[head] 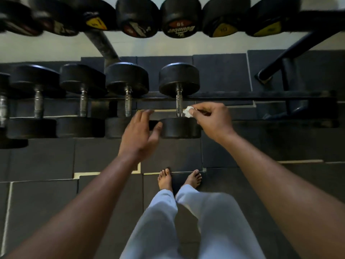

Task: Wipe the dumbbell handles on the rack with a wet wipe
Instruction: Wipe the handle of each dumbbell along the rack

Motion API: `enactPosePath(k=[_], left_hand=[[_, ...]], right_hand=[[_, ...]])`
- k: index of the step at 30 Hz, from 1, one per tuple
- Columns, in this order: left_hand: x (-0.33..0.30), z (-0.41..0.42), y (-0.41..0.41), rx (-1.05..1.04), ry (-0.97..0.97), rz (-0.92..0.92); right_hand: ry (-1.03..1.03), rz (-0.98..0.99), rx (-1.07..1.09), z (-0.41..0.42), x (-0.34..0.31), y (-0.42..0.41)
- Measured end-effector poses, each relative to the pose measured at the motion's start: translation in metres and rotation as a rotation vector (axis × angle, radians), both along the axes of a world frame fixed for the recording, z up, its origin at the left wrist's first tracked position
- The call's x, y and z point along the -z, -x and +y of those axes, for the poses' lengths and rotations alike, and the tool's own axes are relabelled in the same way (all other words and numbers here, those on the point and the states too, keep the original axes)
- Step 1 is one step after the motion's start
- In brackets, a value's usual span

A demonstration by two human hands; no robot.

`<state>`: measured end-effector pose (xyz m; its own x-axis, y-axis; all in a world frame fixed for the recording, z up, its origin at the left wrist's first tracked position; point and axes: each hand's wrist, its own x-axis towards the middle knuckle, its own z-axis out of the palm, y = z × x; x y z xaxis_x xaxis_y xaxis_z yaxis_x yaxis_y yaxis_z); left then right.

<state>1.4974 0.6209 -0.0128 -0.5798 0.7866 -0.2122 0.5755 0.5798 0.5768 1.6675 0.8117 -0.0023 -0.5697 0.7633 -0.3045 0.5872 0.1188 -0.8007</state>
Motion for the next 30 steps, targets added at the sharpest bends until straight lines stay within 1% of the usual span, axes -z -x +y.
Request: enactPosePath(k=[2,7,11,13,20,24,28,30], left_hand=[[-0.034,-0.012,-0.003,0.027,0.005,0.022],[-0.112,-0.044,-0.018,0.005,0.014,0.045],[-0.158,-0.074,-0.040,-0.025,0.011,0.061],[-0.176,-0.087,-0.051,-0.073,0.012,0.065],[-0.212,-0.119,-0.093,-0.334,-0.011,0.028],[-0.227,-0.135,-0.115,-0.481,-0.030,0.013],[-0.238,-0.157,-0.122,-0.604,-0.027,0.025],[-0.244,-0.173,-0.120,-0.655,-0.037,0.048]], right_hand=[[-0.030,0.011,0.010,-0.021,-0.033,-0.008],[-0.053,0.013,0.011,-0.069,-0.102,-0.022],[-0.079,0.050,-0.053,-0.093,-0.146,-0.033],[-0.079,0.049,-0.112,-0.095,-0.164,-0.037],[-0.078,0.066,-0.345,-0.084,-0.209,-0.044],[-0.042,0.142,-0.497,-0.087,-0.229,-0.036],[0.117,0.192,-0.608,-0.107,-0.234,-0.014],[0.138,0.213,-0.673,-0.122,-0.237,0.002]])
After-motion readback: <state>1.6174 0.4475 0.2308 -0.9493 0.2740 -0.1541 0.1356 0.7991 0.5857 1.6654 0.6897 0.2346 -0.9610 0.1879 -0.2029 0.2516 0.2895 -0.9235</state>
